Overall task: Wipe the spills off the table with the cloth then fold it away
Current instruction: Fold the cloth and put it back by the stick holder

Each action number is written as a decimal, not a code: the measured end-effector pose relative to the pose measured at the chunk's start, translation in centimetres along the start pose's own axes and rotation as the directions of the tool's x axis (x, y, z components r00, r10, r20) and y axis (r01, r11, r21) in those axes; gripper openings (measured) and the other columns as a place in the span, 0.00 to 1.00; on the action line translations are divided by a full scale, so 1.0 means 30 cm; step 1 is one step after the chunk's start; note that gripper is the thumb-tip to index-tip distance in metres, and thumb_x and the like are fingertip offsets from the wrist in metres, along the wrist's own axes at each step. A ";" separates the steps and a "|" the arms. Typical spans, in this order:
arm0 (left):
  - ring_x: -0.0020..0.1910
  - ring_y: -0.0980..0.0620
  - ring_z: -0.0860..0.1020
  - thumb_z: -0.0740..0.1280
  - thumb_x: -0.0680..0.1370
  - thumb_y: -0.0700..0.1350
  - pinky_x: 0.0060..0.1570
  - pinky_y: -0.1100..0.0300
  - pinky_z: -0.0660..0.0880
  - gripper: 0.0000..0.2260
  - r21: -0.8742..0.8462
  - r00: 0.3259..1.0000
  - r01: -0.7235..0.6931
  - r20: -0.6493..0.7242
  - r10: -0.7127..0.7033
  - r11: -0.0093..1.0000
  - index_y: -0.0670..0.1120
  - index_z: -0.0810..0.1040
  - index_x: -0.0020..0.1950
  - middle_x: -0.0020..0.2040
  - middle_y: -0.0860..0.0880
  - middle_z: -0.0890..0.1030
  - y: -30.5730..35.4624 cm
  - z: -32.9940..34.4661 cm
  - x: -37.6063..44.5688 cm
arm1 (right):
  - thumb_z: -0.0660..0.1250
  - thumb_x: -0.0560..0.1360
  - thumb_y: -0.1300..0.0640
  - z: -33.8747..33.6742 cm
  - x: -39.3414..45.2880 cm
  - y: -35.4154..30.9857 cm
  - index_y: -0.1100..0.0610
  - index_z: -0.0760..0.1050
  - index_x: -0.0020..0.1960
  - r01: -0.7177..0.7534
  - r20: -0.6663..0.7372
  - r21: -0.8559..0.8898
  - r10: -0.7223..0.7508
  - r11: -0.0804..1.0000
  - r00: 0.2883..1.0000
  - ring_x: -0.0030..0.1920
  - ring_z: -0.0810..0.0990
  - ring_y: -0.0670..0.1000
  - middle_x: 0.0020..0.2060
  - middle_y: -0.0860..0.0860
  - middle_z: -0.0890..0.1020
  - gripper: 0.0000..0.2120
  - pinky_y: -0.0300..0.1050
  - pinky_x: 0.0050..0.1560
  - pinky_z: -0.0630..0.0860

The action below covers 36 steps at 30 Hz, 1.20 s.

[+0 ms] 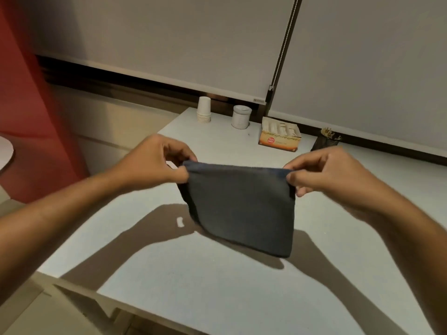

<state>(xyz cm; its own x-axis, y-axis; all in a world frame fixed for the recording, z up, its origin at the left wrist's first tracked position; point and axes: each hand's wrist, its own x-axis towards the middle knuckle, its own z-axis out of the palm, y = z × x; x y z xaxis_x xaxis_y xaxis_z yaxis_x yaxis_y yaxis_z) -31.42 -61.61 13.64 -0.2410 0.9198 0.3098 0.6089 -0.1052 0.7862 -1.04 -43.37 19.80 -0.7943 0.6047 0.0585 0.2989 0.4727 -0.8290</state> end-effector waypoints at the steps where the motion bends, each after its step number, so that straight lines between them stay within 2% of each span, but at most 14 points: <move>1: 0.46 0.52 0.88 0.72 0.66 0.51 0.43 0.64 0.83 0.11 -0.062 0.999 0.022 0.032 -0.020 0.998 0.55 0.90 0.46 0.45 0.52 0.90 0.013 -0.031 0.011 | 0.74 0.75 0.62 -0.014 0.022 -0.003 0.51 0.90 0.44 -0.021 0.036 0.043 0.019 0.999 0.999 0.37 0.87 0.45 0.39 0.52 0.89 0.08 0.35 0.37 0.82; 6: 0.51 0.48 0.88 0.73 0.67 0.49 0.45 0.57 0.85 0.14 -0.186 0.951 0.260 0.220 -0.218 0.948 0.51 0.91 0.50 0.51 0.46 0.89 -0.059 -0.071 0.052 | 0.70 0.79 0.61 0.037 0.156 0.083 0.54 0.90 0.45 -0.216 0.245 -0.018 0.214 0.976 0.946 0.41 0.86 0.44 0.45 0.50 0.90 0.10 0.39 0.42 0.81; 9: 0.50 0.46 0.88 0.71 0.70 0.42 0.49 0.53 0.86 0.13 -0.136 0.913 0.364 0.250 -0.324 0.921 0.50 0.92 0.51 0.51 0.43 0.90 -0.144 -0.033 0.028 | 0.71 0.81 0.60 0.114 0.209 0.180 0.54 0.89 0.52 -0.206 0.282 -0.128 0.234 0.970 0.930 0.48 0.84 0.50 0.49 0.52 0.90 0.08 0.45 0.47 0.79; 11: 0.51 0.44 0.88 0.71 0.73 0.38 0.49 0.53 0.87 0.13 -0.110 0.914 0.374 0.213 -0.346 0.921 0.49 0.92 0.51 0.50 0.43 0.90 -0.186 -0.012 -0.005 | 0.72 0.81 0.59 0.153 0.219 0.222 0.52 0.88 0.54 -0.142 0.273 -0.154 0.180 0.978 0.945 0.48 0.84 0.48 0.49 0.50 0.90 0.07 0.42 0.46 0.77; 13: 0.51 0.43 0.89 0.72 0.75 0.36 0.51 0.51 0.87 0.12 -0.091 0.937 0.333 0.139 -0.319 0.939 0.48 0.92 0.53 0.49 0.46 0.91 -0.210 0.003 -0.043 | 0.72 0.81 0.57 0.178 0.205 0.237 0.47 0.87 0.53 -0.055 0.255 -0.165 0.097 0.985 0.962 0.48 0.85 0.45 0.48 0.44 0.89 0.07 0.35 0.45 0.77; 16: 0.48 0.52 0.88 0.74 0.70 0.48 0.51 0.57 0.85 0.12 0.010 0.977 0.211 0.023 -0.211 0.977 0.55 0.91 0.52 0.47 0.55 0.91 -0.190 0.026 -0.136 | 0.72 0.81 0.53 0.186 0.145 0.250 0.43 0.85 0.56 0.123 0.211 -0.324 -0.055 0.938 0.976 0.52 0.83 0.41 0.52 0.38 0.86 0.07 0.33 0.47 0.74; 19: 0.49 0.57 0.86 0.74 0.71 0.50 0.50 0.62 0.81 0.12 0.228 1.000 0.001 -0.007 0.001 0.974 0.57 0.91 0.52 0.46 0.59 0.89 -0.177 0.068 -0.274 | 0.72 0.81 0.52 0.198 0.031 0.274 0.44 0.86 0.57 0.282 0.244 -0.402 -0.195 0.871 0.950 0.54 0.81 0.41 0.51 0.38 0.85 0.07 0.29 0.47 0.71; 21: 0.51 0.58 0.83 0.73 0.75 0.49 0.50 0.61 0.79 0.10 0.438 0.983 -0.181 0.083 0.161 0.881 0.53 0.90 0.54 0.48 0.58 0.88 -0.186 0.105 -0.364 | 0.74 0.80 0.55 0.224 -0.056 0.299 0.47 0.87 0.57 0.353 0.279 -0.430 -0.250 0.831 0.927 0.53 0.81 0.43 0.51 0.41 0.85 0.07 0.30 0.51 0.71; 23: 0.54 0.53 0.83 0.71 0.78 0.50 0.50 0.57 0.80 0.11 0.595 0.951 -0.309 0.199 0.237 0.742 0.51 0.90 0.56 0.51 0.55 0.88 -0.213 0.143 -0.424 | 0.75 0.80 0.59 0.271 -0.126 0.326 0.51 0.88 0.56 0.403 0.308 -0.487 -0.279 0.775 0.910 0.51 0.80 0.49 0.50 0.46 0.85 0.07 0.40 0.52 0.75; 25: 0.54 0.50 0.84 0.70 0.78 0.50 0.50 0.54 0.81 0.12 0.655 0.940 -0.340 0.223 0.258 0.675 0.51 0.90 0.56 0.53 0.53 0.89 -0.237 0.173 -0.458 | 0.77 0.78 0.61 0.316 -0.174 0.338 0.52 0.88 0.54 0.431 0.311 -0.546 -0.303 0.719 0.901 0.49 0.79 0.52 0.49 0.48 0.85 0.08 0.47 0.47 0.78; 28: 0.56 0.49 0.85 0.71 0.78 0.50 0.55 0.54 0.81 0.12 0.676 0.935 -0.349 0.204 0.290 0.649 0.50 0.90 0.56 0.55 0.51 0.89 -0.253 0.195 -0.484 | 0.81 0.72 0.62 0.340 -0.191 0.326 0.53 0.89 0.50 0.482 0.330 -0.607 -0.352 0.632 0.876 0.47 0.82 0.54 0.47 0.50 0.86 0.09 0.44 0.41 0.77; 31: 0.64 0.49 0.83 0.72 0.77 0.47 0.64 0.54 0.79 0.12 0.654 0.946 -0.323 0.198 0.258 0.684 0.49 0.89 0.58 0.65 0.48 0.86 -0.259 0.206 -0.507 | 0.78 0.75 0.57 0.333 -0.175 0.297 0.51 0.89 0.48 0.501 0.387 -0.657 -0.319 0.563 0.865 0.52 0.80 0.53 0.49 0.47 0.84 0.03 0.45 0.47 0.75; 34: 0.69 0.49 0.81 0.71 0.73 0.44 0.69 0.52 0.77 0.14 0.606 0.962 -0.270 0.194 0.191 0.748 0.47 0.88 0.58 0.71 0.48 0.83 -0.247 0.213 -0.519 | 0.68 0.77 0.50 0.349 -0.135 0.262 0.50 0.87 0.43 0.469 0.347 -0.657 -0.316 0.591 0.883 0.52 0.78 0.50 0.48 0.45 0.83 0.10 0.47 0.51 0.72; 36: 0.69 0.49 0.81 0.69 0.73 0.45 0.69 0.50 0.77 0.14 0.602 0.961 -0.271 0.211 0.177 0.751 0.47 0.87 0.57 0.69 0.49 0.84 -0.232 0.219 -0.517 | 0.65 0.80 0.51 0.396 -0.081 0.229 0.51 0.85 0.51 0.491 0.302 -0.602 -0.390 0.630 0.870 0.54 0.78 0.50 0.53 0.46 0.83 0.10 0.50 0.55 0.74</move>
<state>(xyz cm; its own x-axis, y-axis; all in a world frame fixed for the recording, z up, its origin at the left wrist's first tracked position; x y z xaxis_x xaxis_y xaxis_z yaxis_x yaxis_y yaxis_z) -26.96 -72.65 -0.13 0.0359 0.9453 0.3243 0.9777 -0.1004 0.1844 -3.33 -49.20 7.35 -0.9671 0.1484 0.2065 0.1165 0.9804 -0.1588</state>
